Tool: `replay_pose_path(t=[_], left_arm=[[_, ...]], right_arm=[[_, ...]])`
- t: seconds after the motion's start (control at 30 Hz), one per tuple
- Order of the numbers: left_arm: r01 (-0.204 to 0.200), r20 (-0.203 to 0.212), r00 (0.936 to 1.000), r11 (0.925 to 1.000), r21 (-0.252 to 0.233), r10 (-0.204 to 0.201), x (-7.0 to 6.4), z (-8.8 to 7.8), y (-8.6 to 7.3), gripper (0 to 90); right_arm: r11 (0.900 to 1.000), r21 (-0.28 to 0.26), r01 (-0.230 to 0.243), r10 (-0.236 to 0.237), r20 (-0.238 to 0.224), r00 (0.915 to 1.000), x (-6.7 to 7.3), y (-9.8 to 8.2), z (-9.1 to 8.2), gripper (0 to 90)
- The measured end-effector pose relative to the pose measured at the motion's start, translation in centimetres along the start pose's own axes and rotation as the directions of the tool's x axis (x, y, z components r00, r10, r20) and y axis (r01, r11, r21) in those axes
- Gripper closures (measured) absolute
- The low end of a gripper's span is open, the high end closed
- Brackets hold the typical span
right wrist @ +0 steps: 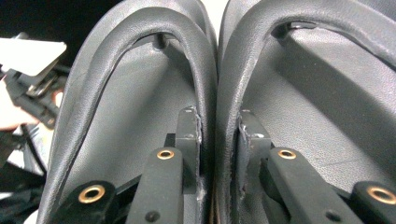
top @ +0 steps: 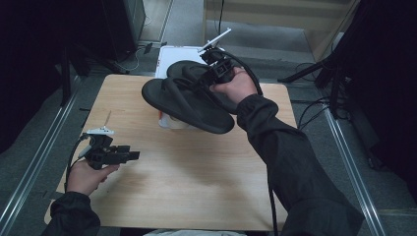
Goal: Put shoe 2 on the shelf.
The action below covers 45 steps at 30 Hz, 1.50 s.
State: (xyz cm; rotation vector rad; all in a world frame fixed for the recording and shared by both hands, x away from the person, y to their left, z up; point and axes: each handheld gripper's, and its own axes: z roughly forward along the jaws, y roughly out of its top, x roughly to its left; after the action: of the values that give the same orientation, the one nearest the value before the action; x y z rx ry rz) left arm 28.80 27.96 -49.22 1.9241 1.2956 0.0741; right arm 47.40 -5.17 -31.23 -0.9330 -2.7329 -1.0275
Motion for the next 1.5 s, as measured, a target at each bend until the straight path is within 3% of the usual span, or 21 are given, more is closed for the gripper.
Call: replay_pose_path(t=[0.2, 0.33, 0.43, 0.6, 0.7, 0.9, 0.93, 1.0, 1.2, 1.3, 1.37, 1.43, 1.5], left_arm=[[0.001, 0.0, 1.0, 1.0, -0.001, -0.001, 0.0, 0.2, 0.1, 40.7], [-0.005, 0.005, 1.0, 1.0, 0.002, 0.005, 0.0, 0.2, 0.2, 40.7], [-0.005, 0.005, 1.0, 1.0, 0.004, 0.005, 0.0, 0.2, 0.2, 40.7], [-0.012, 0.008, 0.9999, 0.9999, 0.009, 0.012, 0.0, 0.3, 0.3, 40.7], [-0.011, 0.008, 0.9999, 0.9999, 0.011, 0.011, 0.0, 0.3, 0.3, 40.7], [-0.011, 0.01, 0.9999, 0.9999, 0.009, 0.011, -0.1, 0.4, 0.3, 40.7], [-0.011, 0.011, 0.9999, 0.9999, 0.009, 0.011, -0.1, 0.4, 0.3, 40.7], [-0.012, 0.01, 0.9999, 0.9999, 0.008, 0.012, -0.1, 0.4, 0.3, 40.7], [-0.015, 0.014, 0.9998, 0.9998, 0.01, 0.015, -0.1, 0.4, 0.3, 40.7], [-0.019, 0.014, 0.9997, 0.9998, 0.01, 0.019, -0.1, 0.5, 0.4, 40.7], [-0.016, 0.018, 0.9997, 0.9998, 0.014, 0.016, -0.2, 0.5, 0.4, 40.8], [-0.016, 0.016, 0.9998, 0.9998, 0.013, 0.016, -0.2, 0.6, 0.4, 40.7], [-0.02, 0.022, 0.9996, 0.9997, 0.016, 0.019, -0.3, 0.7, 0.4, 40.8]], right_arm=[[0.998, -0.021, -0.064, 0.065, 0.062, 0.996, -1.5, 1.1, 0.2, 75.0], [0.993, -0.034, -0.113, 0.116, 0.102, 0.988, -2.2, 1.9, 0.5, 75.0], [0.986, -0.056, -0.157, 0.163, 0.134, 0.9775, -2.5, 2.5, 0.8, 74.9], [0.971, -0.102, -0.215, 0.232, 0.206, 0.9506, -3.1, 3.5, 1.2, 74.9], [0.954, -0.128, -0.271, 0.295, 0.253, 0.9212, -3.5, 3.9, 1.5, 74.9], [0.92, -0.164, -0.355, 0.389, 0.295, 0.8727, -4.1, 4.5, 2.2, 74.9], [0.919, -0.164, -0.359, 0.394, 0.299, 0.8693, -4.2, 4.6, 2.3, 74.9], [0.914, -0.166, -0.371, 0.406, 0.327, 0.8534, -4.2, 4.8, 2.6, 75.0], [0.893, -0.207, -0.4, 0.45, 0.399, 0.7986, -4.0, 5.8, 3.1, 74.9], [0.88, -0.232, -0.415, 0.476, 0.417, 0.7746, -3.8, 6.1, 3.4, 74.9], [0.87, -0.254, -0.423, 0.494, 0.438, 0.7516, -3.7, 6.3, 3.6, 74.9], [0.86, -0.278, -0.427, 0.509, 0.448, 0.7347, -3.5, 6.5, 3.8, 74.8], [0.851, -0.3, -0.432, 0.525, 0.448, 0.7235, -3.3, 6.7, 4.0, 74.8]])
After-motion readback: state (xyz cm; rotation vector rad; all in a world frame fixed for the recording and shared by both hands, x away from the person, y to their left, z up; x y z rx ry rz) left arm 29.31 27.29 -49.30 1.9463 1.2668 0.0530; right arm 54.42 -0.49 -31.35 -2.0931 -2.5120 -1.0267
